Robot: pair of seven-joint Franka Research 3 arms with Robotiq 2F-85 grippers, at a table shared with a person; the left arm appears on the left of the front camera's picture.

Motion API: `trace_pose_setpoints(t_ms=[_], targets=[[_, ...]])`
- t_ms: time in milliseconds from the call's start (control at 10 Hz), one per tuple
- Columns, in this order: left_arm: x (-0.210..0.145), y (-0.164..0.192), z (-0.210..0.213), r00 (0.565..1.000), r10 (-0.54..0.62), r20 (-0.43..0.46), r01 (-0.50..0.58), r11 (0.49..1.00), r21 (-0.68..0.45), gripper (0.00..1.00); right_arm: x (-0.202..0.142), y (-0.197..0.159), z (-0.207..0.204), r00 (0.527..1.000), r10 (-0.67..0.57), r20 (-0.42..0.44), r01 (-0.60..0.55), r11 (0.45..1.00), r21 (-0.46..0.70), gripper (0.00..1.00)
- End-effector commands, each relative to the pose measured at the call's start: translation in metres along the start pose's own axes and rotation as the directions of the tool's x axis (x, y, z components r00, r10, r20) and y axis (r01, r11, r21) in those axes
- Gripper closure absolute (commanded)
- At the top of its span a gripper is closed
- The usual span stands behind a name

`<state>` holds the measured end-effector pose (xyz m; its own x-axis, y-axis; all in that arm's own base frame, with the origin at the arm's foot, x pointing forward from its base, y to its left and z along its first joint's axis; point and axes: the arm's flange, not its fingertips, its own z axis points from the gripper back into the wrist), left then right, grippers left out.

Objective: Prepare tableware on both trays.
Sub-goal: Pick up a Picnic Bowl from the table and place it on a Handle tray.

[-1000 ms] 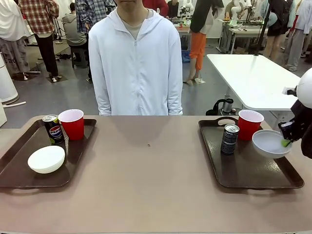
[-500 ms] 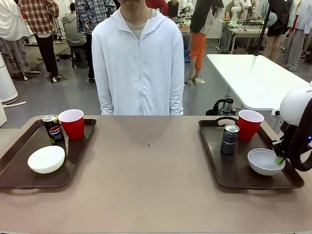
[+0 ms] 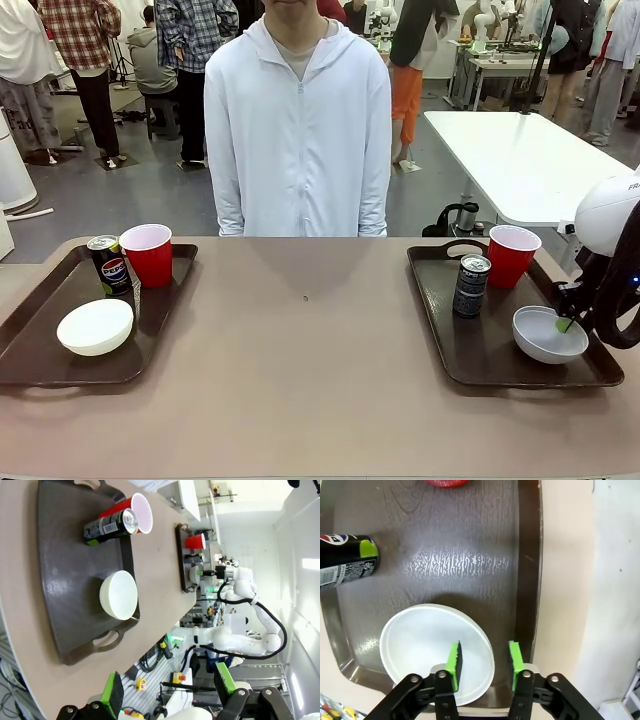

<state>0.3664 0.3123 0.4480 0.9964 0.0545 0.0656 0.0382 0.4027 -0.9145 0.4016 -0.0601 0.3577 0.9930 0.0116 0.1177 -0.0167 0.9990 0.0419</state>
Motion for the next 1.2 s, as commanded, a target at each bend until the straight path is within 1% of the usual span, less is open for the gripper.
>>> trace_pose_setpoints(t_ms=[0,100,200,500,700,800,900,1100], targets=[[-0.002,-0.003,0.001,1.000,0.002,0.004,-0.002,1.000,0.003,0.04,0.002,0.005,0.018,1.000,0.029,0.012,-0.029,0.999,0.033,0.00],[-0.002,-0.003,0.001,1.000,0.002,0.004,-0.002,1.000,0.003,0.04,0.004,0.009,0.030,0.999,0.047,0.021,-0.048,0.998,0.050,0.00],[-0.002,-0.003,0.001,1.000,0.002,0.004,-0.002,1.000,0.003,0.04,0.005,0.012,0.042,0.998,0.066,0.019,-0.067,0.996,0.051,0.30],[-0.002,-0.003,0.001,1.000,0.002,0.004,-0.002,1.000,0.003,0.04,-0.006,0.026,0.091,0.994,0.101,0.044,-0.102,0.994,0.027,0.01],[-0.002,-0.003,0.001,1.000,0.002,0.004,-0.002,1.000,0.003,0.04,-0.013,0.031,0.115,0.993,0.095,0.070,-0.097,0.995,0.035,0.00],[-0.002,-0.003,0.001,1.000,0.002,0.004,-0.002,1.000,0.003,0.04,-0.014,0.034,0.121,0.992,0.103,0.078,-0.107,0.993,0.044,0.00],[-0.002,-0.003,0.001,1.000,0.002,0.004,-0.002,1.000,0.003,0.04,-0.009,0.028,0.110,0.994,0.090,0.064,-0.092,0.995,0.029,0.00],[-0.002,-0.003,0.001,1.000,0.002,0.004,-0.002,1.000,0.003,0.04,-0.009,0.028,0.110,0.994,0.090,0.064,-0.092,0.995,0.029,0.00]])
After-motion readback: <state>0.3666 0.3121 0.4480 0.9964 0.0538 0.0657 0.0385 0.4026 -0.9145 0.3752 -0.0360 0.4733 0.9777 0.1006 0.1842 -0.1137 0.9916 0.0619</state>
